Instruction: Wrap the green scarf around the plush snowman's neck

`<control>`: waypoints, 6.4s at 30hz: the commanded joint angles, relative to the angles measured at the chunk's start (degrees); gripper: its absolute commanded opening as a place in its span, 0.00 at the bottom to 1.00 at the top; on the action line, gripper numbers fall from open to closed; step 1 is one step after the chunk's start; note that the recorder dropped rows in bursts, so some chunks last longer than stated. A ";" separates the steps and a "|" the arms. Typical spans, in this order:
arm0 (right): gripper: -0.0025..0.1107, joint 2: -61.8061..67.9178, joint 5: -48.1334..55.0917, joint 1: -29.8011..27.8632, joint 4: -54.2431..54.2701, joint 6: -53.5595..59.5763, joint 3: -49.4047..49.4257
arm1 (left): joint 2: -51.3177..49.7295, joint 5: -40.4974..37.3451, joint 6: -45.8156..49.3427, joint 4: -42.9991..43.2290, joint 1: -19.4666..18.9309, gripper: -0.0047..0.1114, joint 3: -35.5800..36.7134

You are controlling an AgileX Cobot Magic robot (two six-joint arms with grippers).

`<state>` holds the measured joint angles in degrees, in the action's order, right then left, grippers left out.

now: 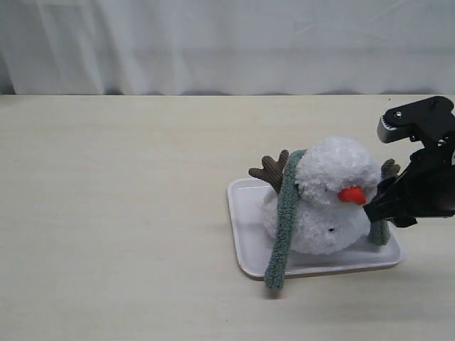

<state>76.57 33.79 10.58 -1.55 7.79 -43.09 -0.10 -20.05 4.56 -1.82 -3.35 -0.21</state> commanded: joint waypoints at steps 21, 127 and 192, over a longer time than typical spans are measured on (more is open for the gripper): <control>0.34 11.99 -14.77 -0.43 -2.05 6.56 3.21 | 0.10 1.04 -0.10 -0.37 0.28 0.04 0.21; 0.52 16.75 -22.17 34.09 -12.00 -52.70 3.84 | 0.10 1.04 -0.10 -0.40 0.28 0.04 0.21; 0.30 12.55 7.89 30.20 -18.45 -34.33 3.84 | 0.10 1.04 -0.10 -0.39 0.28 0.04 0.21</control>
<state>89.16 39.68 40.99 -19.09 -27.31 -39.25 -0.10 -20.05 4.56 -1.82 -3.35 -0.21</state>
